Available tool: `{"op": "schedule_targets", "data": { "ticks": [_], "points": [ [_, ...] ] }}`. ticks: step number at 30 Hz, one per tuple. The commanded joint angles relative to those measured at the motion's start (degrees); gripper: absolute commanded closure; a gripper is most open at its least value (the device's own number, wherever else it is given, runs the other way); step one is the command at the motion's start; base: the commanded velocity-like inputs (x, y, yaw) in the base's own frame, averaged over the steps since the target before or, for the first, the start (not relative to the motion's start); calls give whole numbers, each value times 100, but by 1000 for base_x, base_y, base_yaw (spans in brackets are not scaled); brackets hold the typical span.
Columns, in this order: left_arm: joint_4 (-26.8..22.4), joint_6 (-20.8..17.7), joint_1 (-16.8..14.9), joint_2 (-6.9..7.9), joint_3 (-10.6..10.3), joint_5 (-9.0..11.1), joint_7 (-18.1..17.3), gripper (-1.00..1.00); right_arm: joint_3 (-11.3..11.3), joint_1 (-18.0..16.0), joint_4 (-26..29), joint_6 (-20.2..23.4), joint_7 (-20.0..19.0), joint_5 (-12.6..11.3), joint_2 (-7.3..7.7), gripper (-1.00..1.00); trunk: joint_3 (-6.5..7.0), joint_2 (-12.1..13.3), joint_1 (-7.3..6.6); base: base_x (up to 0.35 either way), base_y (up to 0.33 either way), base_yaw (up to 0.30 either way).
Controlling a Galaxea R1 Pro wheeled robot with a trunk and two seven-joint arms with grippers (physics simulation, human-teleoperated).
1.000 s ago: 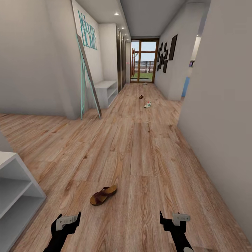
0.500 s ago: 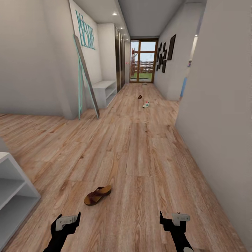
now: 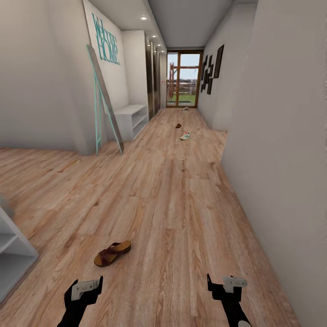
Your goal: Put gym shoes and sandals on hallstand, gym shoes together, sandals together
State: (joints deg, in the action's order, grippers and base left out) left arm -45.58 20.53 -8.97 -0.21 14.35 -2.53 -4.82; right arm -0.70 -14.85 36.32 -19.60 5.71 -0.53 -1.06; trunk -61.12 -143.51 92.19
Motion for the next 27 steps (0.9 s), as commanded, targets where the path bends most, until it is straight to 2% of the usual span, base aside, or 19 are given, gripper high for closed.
{"op": "schedule_targets", "data": {
  "ticks": [1, 15, 27],
  "points": [
    [3, -1, 0, 2, -2, 0, 23, -100, 0, 0, 1, 0, 0, 0, 0, -100, 0, 0, 0, 6, -295, 0],
    [18, 2, 0, 27, -10, 0, 104, -100, 0, 0, -1, 0, 0, 0, -2, -100, 0, 0, 0, 106, -269, 0],
    [22, 0, 0, 31, -8, 5, 116, -100, -3, 0, 4, 0, 0, 0, -7, -100, 0, 0, 0, 59, -75, 0]
  ]
}}
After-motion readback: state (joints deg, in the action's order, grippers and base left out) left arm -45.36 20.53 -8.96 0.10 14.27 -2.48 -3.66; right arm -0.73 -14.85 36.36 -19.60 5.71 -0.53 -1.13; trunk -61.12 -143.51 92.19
